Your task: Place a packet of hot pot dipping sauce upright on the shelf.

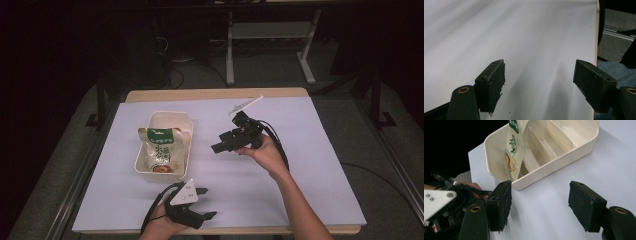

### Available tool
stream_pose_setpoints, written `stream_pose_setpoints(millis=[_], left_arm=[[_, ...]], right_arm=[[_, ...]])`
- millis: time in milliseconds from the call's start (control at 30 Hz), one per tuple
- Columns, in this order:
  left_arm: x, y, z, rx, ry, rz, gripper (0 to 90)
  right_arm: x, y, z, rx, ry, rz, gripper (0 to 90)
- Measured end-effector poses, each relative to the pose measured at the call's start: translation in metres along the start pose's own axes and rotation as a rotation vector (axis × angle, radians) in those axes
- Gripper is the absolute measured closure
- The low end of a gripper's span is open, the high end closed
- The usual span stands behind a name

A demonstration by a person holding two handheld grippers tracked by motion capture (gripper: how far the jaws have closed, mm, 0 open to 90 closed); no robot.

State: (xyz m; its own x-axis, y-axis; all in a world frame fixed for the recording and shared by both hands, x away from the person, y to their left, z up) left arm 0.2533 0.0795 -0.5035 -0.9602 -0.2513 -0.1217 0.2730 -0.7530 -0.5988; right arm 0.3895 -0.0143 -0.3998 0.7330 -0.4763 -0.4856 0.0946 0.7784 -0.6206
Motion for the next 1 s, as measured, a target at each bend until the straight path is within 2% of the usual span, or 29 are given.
stream_pose_setpoints(millis=[500,1000], left_arm=[[0.0,0.002,-0.002,-0.006,-0.007,-0.002,25.1],[-0.003,0.002,-0.002,-0.002,-0.016,0.006,25.1]], right_arm=[[0.013,-0.021,-0.03,0.025,0.005,-0.018,34.1],[0.033,-0.044,-0.066,0.055,0.05,-0.044,34.2]])
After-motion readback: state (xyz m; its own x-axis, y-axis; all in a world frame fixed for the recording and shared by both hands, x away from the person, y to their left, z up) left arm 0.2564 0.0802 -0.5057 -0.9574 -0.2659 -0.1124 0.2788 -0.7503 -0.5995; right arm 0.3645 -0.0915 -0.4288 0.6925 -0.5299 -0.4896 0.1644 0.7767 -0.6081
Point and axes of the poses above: each handheld gripper's, and its own axes: y roughly forward along the jaws, z roughly out of its top, x roughly to its right, the point moved 9 cm from there along y, roughly forward along the jaws, and after that the axes turned 10 degrees about y, right-handed, at the moved point
